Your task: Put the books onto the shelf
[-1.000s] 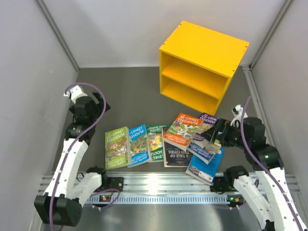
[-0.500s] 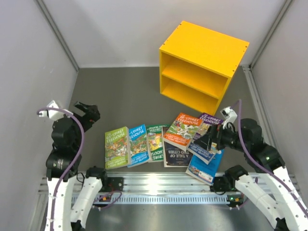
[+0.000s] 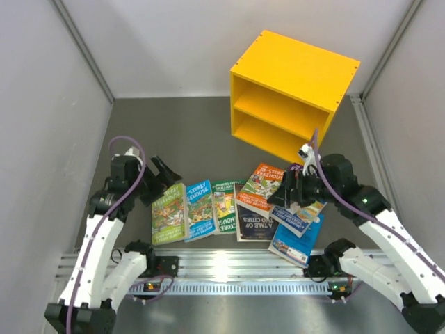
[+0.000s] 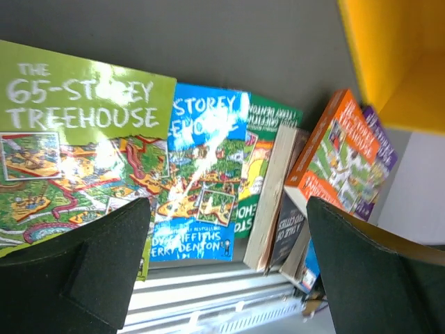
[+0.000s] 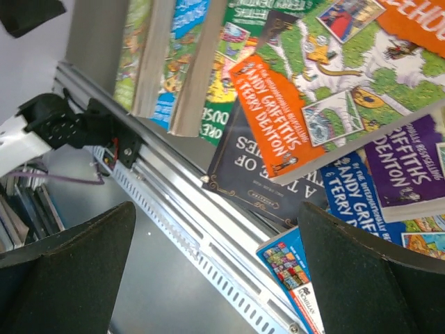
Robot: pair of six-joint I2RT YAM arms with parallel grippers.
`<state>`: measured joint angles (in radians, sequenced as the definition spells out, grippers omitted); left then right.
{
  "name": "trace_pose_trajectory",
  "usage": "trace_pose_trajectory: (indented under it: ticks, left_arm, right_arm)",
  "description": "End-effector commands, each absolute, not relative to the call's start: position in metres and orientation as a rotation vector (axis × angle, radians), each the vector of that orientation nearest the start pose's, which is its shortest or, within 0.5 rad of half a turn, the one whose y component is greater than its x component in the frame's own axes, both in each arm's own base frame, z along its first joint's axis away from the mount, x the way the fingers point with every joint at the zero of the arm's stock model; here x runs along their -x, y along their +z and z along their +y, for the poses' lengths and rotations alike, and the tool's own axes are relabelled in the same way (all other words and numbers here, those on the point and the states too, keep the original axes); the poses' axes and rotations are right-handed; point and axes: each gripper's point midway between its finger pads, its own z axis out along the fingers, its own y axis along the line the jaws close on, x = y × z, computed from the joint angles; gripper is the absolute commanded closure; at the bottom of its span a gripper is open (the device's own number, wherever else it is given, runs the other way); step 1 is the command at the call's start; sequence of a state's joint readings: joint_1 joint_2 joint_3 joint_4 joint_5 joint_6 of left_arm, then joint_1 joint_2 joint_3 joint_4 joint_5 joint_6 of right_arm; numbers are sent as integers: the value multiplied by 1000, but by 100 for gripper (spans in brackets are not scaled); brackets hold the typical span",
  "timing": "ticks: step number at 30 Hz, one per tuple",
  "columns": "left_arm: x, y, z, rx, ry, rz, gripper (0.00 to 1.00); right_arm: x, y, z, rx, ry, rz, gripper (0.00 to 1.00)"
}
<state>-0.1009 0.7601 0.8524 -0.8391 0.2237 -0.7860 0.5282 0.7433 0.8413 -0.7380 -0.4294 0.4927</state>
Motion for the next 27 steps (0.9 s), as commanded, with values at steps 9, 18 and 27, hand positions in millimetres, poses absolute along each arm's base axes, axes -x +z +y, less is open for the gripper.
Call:
trace_pose_trajectory:
  ticks: [9, 18, 27]
  left_arm:
    - [-259, 195, -204, 293, -656, 2484, 1]
    - [-244, 193, -212, 175, -744, 2498, 1]
    - [-231, 194, -200, 91, -708, 2492, 1]
  right_arm:
    - [-172, 168, 213, -335, 1130, 2502, 0]
    - [-180, 141, 200, -734, 1108, 2424, 0]
    - [-195, 116, 204, -886, 1018, 2370, 0]
